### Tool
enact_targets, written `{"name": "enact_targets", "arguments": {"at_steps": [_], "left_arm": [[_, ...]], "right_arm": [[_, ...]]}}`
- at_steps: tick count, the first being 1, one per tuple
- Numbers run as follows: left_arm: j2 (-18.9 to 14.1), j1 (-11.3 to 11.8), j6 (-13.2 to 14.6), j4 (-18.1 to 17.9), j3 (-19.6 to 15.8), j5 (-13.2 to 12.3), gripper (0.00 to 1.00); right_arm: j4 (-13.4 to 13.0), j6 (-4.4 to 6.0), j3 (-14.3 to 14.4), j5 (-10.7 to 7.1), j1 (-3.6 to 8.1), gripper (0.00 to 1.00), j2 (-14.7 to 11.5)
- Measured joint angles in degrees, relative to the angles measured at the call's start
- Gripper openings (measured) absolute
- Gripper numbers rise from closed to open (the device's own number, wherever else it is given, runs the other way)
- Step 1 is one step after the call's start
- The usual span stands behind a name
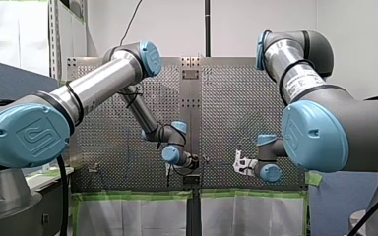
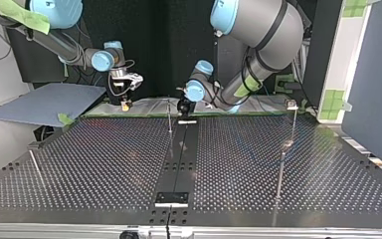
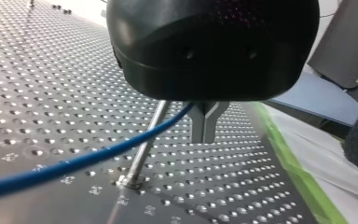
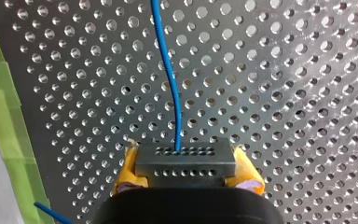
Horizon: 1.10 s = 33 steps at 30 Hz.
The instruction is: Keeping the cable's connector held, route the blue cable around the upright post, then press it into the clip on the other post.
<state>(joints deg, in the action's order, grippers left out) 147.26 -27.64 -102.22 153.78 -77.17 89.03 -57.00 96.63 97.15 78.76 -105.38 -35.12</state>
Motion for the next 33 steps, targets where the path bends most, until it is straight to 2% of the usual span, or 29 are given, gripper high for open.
{"name": "enact_targets", "arguments": {"at_steps": [6,17,26,33], "left_arm": [[0.0,0.2,-1.8,0.0,1.2,-0.1,0.01],[0.1,1.2,-3.9,0.2,1.8,1.8,0.01],[0.0,2.0,-4.2,0.2,1.9,1.9,0.01],[0.0,2.2,-3.1,-0.3,1.9,1.9,0.01]], "right_arm": [[0.0,-0.01,-0.3,0.0,0.4,0.0,0.0],[0.0,0.05,-1.2,0.0,1.03,0.0,0.0],[0.1,0.19,-1.8,0.0,1.34,0.0,0.0],[1.4,0.03,-3.2,0.0,1.51,0.0,0.0]]}}
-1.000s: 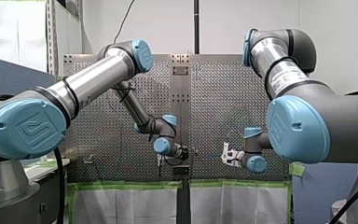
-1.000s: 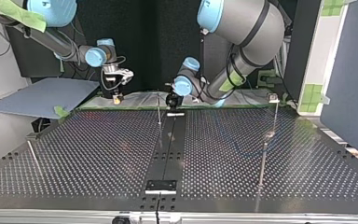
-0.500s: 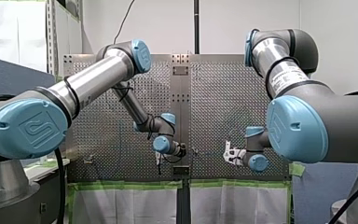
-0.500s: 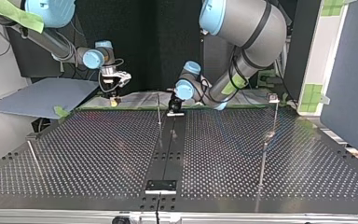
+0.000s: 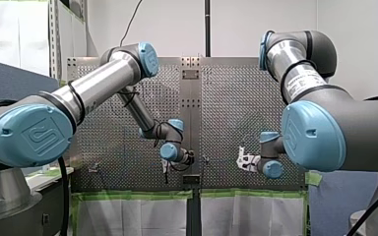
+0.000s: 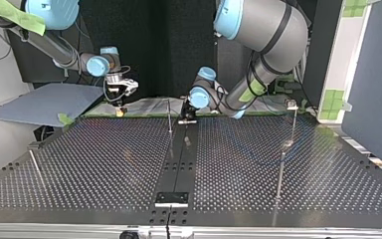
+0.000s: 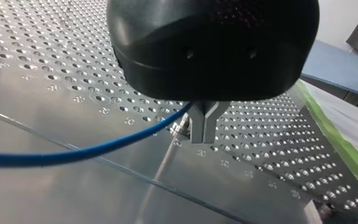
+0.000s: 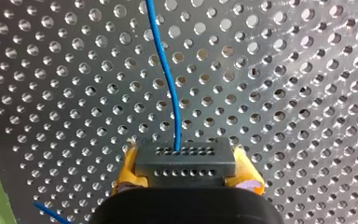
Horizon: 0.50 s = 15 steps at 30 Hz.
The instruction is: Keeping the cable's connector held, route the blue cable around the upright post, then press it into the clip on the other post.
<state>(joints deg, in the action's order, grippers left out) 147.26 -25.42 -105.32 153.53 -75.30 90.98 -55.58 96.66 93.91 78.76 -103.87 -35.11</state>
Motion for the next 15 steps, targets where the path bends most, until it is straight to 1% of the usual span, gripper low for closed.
{"name": "enact_targets", "arguments": {"at_steps": [1,2,4,5,7,9,10,11,12,13,14,15], "left_arm": [[0.0,0.0,0.3,-0.2,0.0,0.1,0.01],[0.0,0.1,0.5,-0.3,0.0,0.2,0.05],[0.0,0.1,1.3,-0.4,0.0,0.8,0.05],[0.0,0.2,1.8,-0.4,0.0,1.0,0.09],[0.0,0.2,2.8,-0.3,0.0,1.0,0.09],[0.0,0.2,3.3,-0.3,0.0,0.5,0.09],[0.0,0.3,3.8,-0.2,0.0,0.1,0.17],[0.0,0.3,4.1,-0.1,0.0,-0.1,0.31],[0.0,0.3,4.6,0.0,0.0,-0.2,0.31],[0.0,0.3,5.3,0.3,0.0,-0.1,0.46],[0.0,0.3,5.8,0.7,0.0,0.0,0.7],[0.0,0.2,6.3,1.1,0.0,0.2,0.7]], "right_arm": [[0.1,-0.01,-0.1,0.0,0.0,0.0,0.0],[0.2,-0.02,-0.2,0.0,0.01,0.0,0.0],[0.4,-0.04,-0.3,0.0,0.02,0.0,0.0],[0.4,-0.04,-0.3,0.0,0.02,0.0,0.0],[0.4,-0.04,-0.3,0.0,0.03,0.0,0.0],[0.5,-0.04,-0.3,0.0,0.02,0.0,0.0],[0.5,-0.04,-0.3,0.0,0.03,0.0,0.0],[0.5,-0.04,-0.3,0.0,0.03,0.0,0.0],[0.5,-0.04,-0.3,0.0,0.02,0.0,0.0],[0.5,-0.04,-0.3,0.0,0.03,0.0,0.0],[0.6,-0.04,-0.3,0.0,0.03,0.0,0.0],[0.6,-0.04,-0.3,0.0,0.03,0.0,0.0]]}}
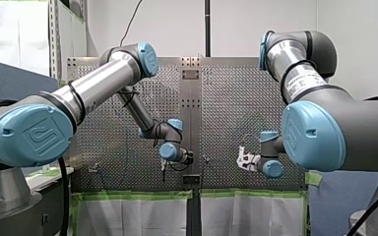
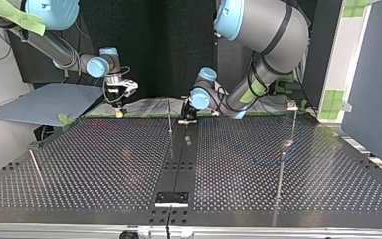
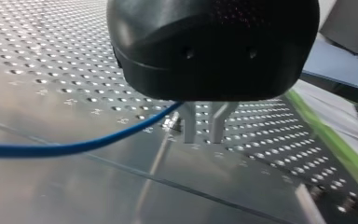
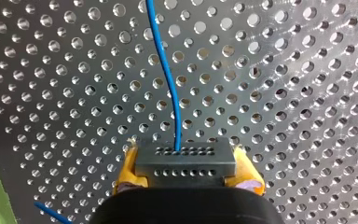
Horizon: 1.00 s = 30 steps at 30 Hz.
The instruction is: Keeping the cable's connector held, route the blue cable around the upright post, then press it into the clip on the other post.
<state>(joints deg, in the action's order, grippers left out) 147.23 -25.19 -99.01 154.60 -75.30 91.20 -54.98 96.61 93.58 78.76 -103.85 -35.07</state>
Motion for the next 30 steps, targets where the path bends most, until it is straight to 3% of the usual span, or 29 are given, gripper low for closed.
{"name": "enact_targets", "arguments": {"at_steps": [1,2,11,16,30], "left_arm": [[0.0,-0.1,0.7,0.6,0.0,0.4,0.77],[0.0,-0.1,1.2,1.0,0.0,0.7,0.98],[0.0,-0.9,6.3,6.2,0.0,5.1,0.98],[-0.6,-1.5,7.4,8.5,0.0,5.2,0.98],[-3.9,-5.1,7.3,10.4,-1.5,4.5,0.98]], "right_arm": [[0.0,0.0,0.0,0.0,0.0,0.0,0.0],[0.1,0.0,0.0,0.0,0.0,0.0,0.0],[0.3,0.14,0.0,0.0,0.0,0.0,0.0],[0.5,0.15,0.0,0.0,0.02,0.0,0.0],[1.3,0.06,0.0,0.0,0.23,0.0,0.0]]}}
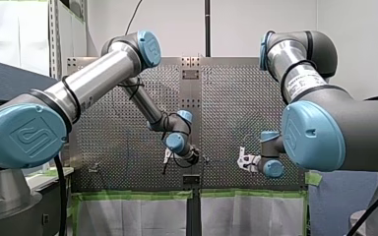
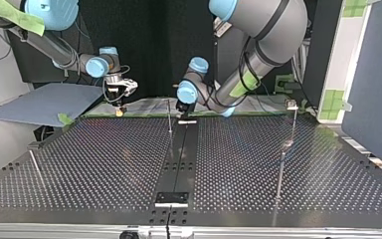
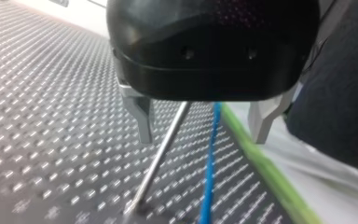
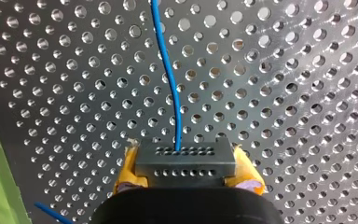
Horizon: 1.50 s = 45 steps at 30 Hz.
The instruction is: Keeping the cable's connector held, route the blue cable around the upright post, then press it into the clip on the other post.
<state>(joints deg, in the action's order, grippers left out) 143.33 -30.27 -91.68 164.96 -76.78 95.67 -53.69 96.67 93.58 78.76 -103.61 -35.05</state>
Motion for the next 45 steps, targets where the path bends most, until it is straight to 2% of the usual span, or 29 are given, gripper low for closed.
{"name": "enact_targets", "arguments": {"at_steps": [9,30,38,45], "left_arm": [[-0.1,-1.2,0.1,-1.3,-2.5,-0.4,0.98],[-1.1,-3.5,-0.1,-2.1,-3.3,0.6,0.98],[-3.6,-3.5,-2.9,-5.5,-7.0,-0.7,0.98],[-3.8,-4.3,-3.4,-6.5,-8.4,-0.7,0.98]], "right_arm": [[0.3,-0.06,0.0,0.0,0.07,0.0,0.0],[0.7,-0.06,0.0,0.0,0.1,0.0,0.0],[0.6,-0.06,0.0,0.01,0.11,0.0,0.0],[0.7,-0.06,0.0,0.0,0.11,0.0,0.0]]}}
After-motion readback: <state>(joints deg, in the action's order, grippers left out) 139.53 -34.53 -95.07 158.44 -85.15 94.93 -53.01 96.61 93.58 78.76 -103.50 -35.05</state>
